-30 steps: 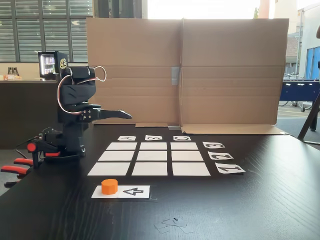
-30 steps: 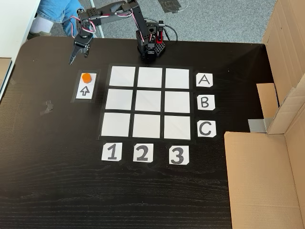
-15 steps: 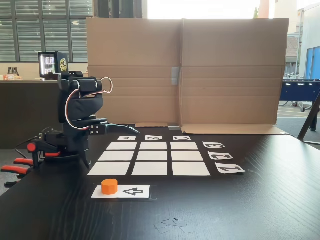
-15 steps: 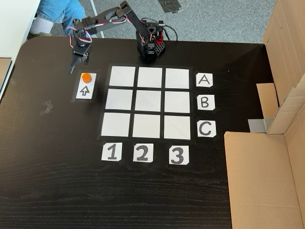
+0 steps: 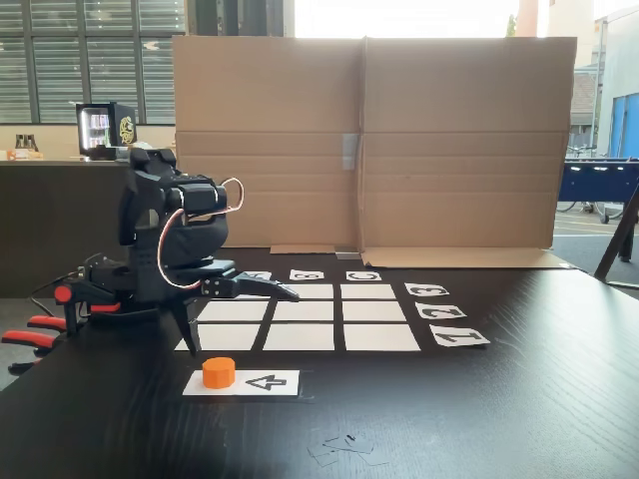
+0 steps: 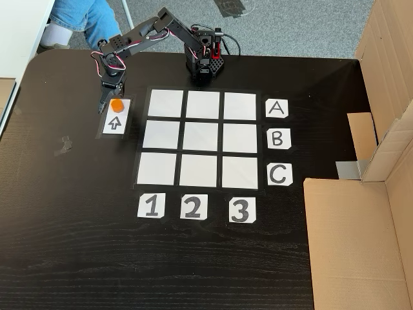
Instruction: Pick up the round, orange token and place it in the grid on square B2.
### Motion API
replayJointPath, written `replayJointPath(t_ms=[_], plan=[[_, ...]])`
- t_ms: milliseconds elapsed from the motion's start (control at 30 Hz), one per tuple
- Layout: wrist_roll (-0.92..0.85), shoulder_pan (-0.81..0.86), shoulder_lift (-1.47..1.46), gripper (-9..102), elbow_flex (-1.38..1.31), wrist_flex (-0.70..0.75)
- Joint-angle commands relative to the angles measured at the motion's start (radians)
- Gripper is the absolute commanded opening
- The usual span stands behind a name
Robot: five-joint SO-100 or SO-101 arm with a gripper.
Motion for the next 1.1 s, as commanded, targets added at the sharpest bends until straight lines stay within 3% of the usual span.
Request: replayJointPath(t_ms=[0,500,600,633,700,733,800,1067], plan=[[0.018,-0.015,-0.015,82,-0.054,0.002],[0.038,-0.021,-0.089,79,-0.095,-0.006],[0.038,-0.025,-0.094,66,-0.097,-0.006],[0.038,-0.026,-0.095,52,-0.098,-0.006],[0.037,-0.034,-0.097,11,-0.101,-0.017],[0.035,-0.035,-0.097,4,-0.101,-0.017],[0.037,-0.035,-0.104,-1,-0.106,-0.017],[0.038,-0.028,-0.121,-1,-0.121,-0.034]])
